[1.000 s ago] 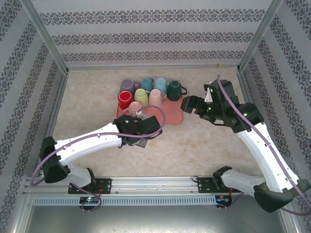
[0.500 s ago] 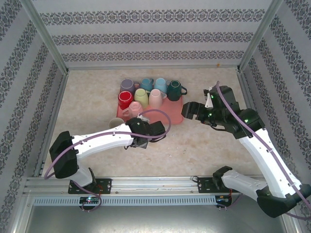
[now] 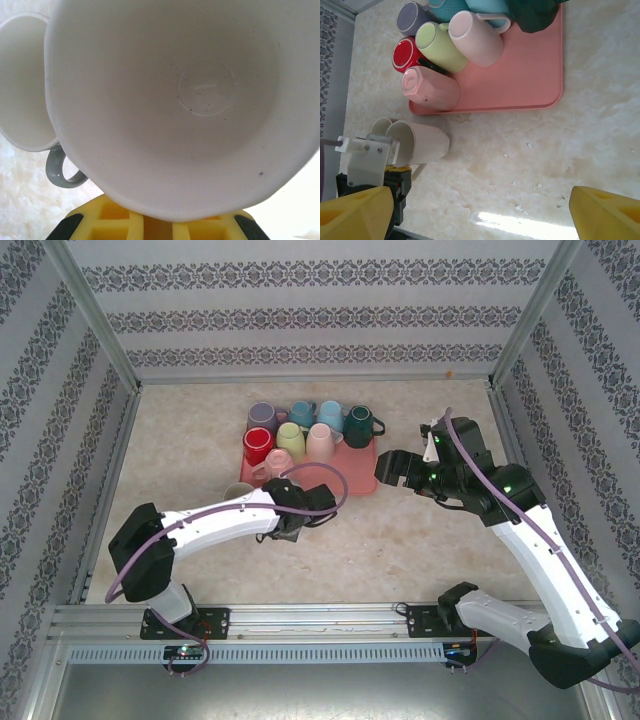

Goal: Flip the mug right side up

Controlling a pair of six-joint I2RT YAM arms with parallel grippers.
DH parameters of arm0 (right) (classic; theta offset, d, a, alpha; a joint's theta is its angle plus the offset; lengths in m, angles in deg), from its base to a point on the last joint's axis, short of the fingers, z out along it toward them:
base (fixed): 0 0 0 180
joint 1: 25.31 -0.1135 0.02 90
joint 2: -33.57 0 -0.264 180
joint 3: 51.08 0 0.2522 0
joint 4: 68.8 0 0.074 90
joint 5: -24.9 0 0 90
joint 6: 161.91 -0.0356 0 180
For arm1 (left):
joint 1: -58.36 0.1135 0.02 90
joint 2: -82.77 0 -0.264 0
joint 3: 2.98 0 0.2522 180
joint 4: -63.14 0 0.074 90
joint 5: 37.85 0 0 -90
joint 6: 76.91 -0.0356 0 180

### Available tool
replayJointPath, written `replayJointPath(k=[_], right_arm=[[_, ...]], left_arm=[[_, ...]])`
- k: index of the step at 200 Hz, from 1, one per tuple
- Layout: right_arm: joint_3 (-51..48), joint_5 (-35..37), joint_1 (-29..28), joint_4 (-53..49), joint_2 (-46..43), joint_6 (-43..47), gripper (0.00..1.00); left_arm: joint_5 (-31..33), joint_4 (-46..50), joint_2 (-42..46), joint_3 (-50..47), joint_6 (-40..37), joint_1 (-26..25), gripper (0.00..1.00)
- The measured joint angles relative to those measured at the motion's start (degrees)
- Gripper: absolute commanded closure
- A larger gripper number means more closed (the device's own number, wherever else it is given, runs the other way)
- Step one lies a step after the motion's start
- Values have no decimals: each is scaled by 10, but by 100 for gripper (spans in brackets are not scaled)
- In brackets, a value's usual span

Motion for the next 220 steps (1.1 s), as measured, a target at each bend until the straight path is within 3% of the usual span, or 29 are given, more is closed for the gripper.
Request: replayJointPath(k=[34,107,220], right_arm=[[0,0,3,-3,0,0,10],[0,0,4,-3,5,0,9],[0,-1,7,-3,5,3,8]], left_arm=[[0,-9,-16,0,-5,8,97],[-4,-20,-26,-4,-13,21,78],[0,-30,-12,-5,-17,35,63]])
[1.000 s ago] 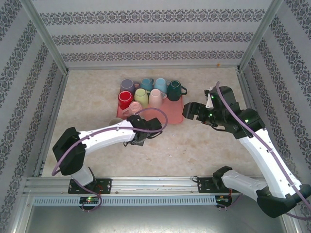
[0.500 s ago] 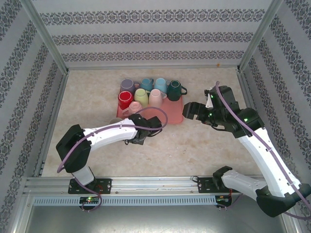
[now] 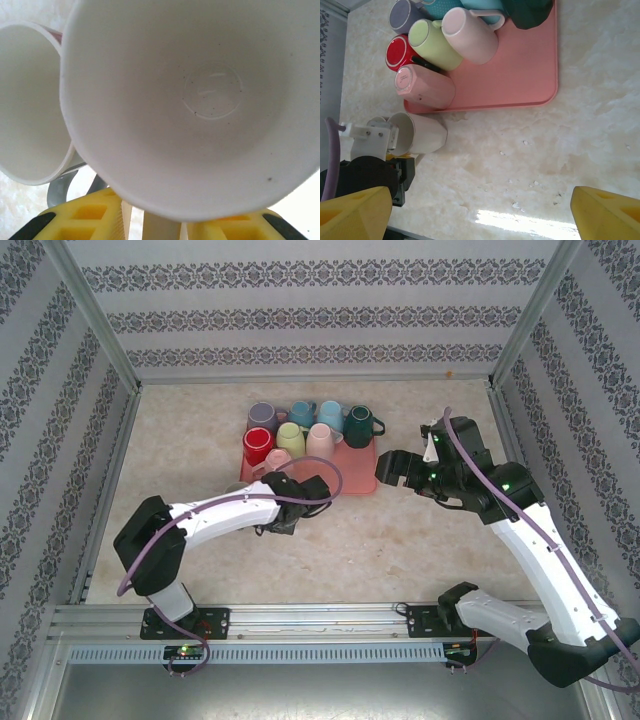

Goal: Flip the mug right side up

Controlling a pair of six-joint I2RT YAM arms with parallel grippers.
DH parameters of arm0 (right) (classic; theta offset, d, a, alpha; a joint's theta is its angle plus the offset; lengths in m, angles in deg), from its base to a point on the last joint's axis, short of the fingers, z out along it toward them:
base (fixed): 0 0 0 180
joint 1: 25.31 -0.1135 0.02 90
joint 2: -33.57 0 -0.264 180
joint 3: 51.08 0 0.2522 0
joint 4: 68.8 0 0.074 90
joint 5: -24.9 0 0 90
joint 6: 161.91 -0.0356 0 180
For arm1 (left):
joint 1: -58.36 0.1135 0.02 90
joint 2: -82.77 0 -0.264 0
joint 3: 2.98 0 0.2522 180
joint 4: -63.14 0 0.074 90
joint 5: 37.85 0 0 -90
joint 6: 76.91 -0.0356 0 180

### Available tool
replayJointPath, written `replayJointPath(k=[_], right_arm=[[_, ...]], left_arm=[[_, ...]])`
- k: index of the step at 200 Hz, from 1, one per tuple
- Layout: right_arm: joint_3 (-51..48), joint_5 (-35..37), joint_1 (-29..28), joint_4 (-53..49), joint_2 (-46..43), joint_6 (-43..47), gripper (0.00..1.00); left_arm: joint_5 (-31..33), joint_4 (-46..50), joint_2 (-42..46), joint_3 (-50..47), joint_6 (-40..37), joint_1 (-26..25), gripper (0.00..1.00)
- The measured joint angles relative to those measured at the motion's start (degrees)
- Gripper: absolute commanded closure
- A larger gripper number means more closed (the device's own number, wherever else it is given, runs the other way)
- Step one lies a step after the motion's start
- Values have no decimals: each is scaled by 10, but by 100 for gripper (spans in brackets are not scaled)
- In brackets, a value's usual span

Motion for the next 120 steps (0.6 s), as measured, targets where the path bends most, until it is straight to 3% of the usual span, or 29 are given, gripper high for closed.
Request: replayJointPath(k=[62,98,120], right_arm=[[0,0,0,0,2,14,6],[0,-34,-2,18,3,41,2],[7,-54,-6,31,12,70,2]], left_arm=[[-11,0,51,1,2,0,55],[-33,1,126,23,-28,0,44],[-58,3,176,57,-53,18,44]])
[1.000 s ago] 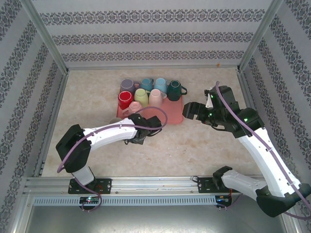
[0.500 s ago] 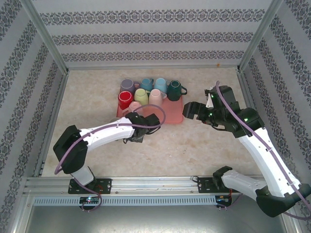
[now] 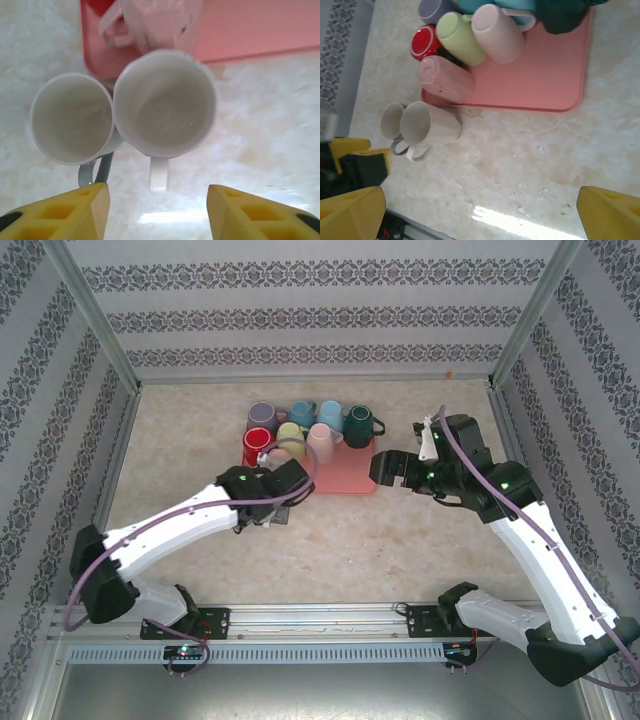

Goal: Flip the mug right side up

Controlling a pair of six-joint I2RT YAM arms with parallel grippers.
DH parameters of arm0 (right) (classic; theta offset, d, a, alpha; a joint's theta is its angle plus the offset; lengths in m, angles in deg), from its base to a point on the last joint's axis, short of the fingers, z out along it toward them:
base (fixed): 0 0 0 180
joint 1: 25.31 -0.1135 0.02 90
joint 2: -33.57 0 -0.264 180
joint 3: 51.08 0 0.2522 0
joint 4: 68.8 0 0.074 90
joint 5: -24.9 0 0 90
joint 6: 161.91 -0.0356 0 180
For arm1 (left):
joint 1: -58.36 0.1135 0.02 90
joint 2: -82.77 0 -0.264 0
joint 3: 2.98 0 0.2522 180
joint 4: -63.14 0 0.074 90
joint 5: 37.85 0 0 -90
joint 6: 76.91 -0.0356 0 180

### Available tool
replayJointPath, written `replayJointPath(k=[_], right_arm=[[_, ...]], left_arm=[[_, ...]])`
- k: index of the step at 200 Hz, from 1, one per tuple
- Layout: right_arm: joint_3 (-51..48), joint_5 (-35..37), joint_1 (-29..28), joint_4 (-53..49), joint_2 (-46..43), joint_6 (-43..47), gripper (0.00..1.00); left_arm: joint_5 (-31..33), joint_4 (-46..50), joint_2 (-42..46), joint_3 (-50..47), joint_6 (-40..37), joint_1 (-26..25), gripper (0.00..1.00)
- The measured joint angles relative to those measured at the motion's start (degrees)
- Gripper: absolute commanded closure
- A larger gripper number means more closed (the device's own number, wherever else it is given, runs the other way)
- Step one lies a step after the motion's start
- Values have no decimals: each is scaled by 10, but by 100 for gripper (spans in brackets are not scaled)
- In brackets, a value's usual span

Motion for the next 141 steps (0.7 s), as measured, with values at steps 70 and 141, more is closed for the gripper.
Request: replayJointPath(k=[70,141], right_arm=[[124,81,-19,35,186,193,2],[345,85,64,78,474,327,2]], left_arm=[[-126,26,82,59,-75,107,44],[-207,63,82,79,-125,119,44]])
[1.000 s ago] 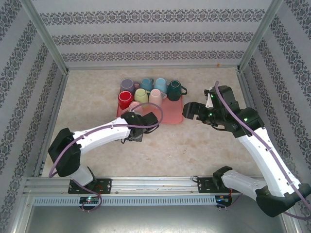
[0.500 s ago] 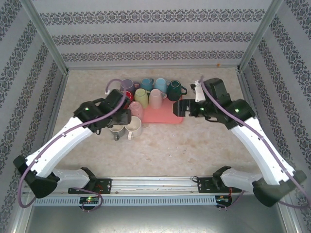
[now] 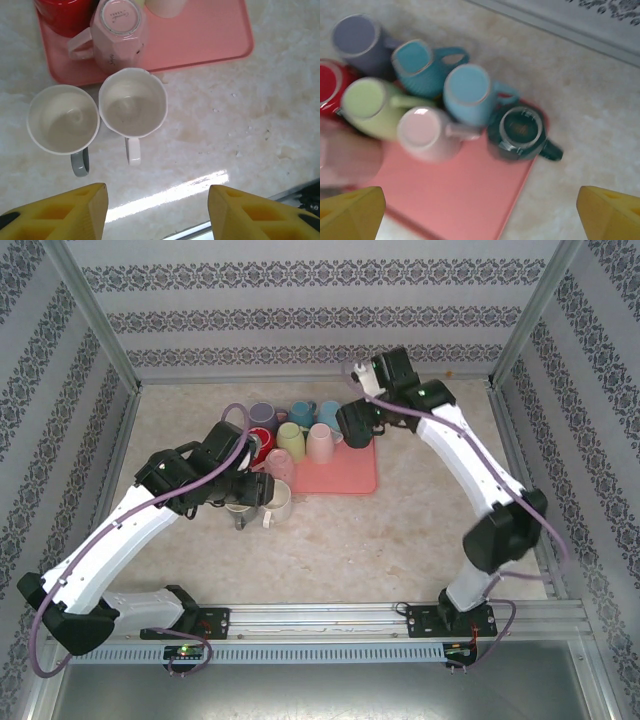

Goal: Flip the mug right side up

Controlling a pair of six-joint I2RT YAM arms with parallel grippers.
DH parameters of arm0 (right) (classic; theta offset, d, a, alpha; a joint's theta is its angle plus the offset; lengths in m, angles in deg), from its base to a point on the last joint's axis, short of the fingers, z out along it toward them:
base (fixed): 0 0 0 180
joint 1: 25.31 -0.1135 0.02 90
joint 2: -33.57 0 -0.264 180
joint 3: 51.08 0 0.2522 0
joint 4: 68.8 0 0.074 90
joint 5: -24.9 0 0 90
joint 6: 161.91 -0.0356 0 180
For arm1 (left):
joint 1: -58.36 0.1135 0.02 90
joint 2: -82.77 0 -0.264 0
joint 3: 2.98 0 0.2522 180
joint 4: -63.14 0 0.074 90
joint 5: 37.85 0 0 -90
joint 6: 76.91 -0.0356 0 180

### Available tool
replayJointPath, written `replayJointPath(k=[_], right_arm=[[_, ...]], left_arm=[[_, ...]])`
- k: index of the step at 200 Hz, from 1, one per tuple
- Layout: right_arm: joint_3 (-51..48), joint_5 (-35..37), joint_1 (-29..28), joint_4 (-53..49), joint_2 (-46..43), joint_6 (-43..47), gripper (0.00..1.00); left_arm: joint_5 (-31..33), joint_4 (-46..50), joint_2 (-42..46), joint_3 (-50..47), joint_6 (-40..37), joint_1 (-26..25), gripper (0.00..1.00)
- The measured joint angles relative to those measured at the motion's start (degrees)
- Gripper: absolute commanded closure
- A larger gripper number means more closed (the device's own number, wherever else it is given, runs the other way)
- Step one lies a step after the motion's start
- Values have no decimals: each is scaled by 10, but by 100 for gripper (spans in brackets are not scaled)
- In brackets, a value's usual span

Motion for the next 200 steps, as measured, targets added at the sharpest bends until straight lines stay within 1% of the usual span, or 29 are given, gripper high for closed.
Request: replayJointPath(k=[21,48,87,109,156,200], right_arm=[[80,-18,17,3,88,-9,2],[144,-37,20,-2,172,-29,2],[210,-44,20,-18,254,-50,2],[218,-49,22,-27,270,-56,2],[218,-75,35,-36,271,-59,2],[184,-85,39,-31,270,-58,2]], left_arm=[[-8,15,1,0,-7,4,44],[-15,25,1,0,-8,6,44],[-17,28,2,-5,-10,6,44],[-18,28,4,-17,-10,6,44],[-19,29,4,-22,-10,6,44],[-28,29,4,-33,-10,7,45]])
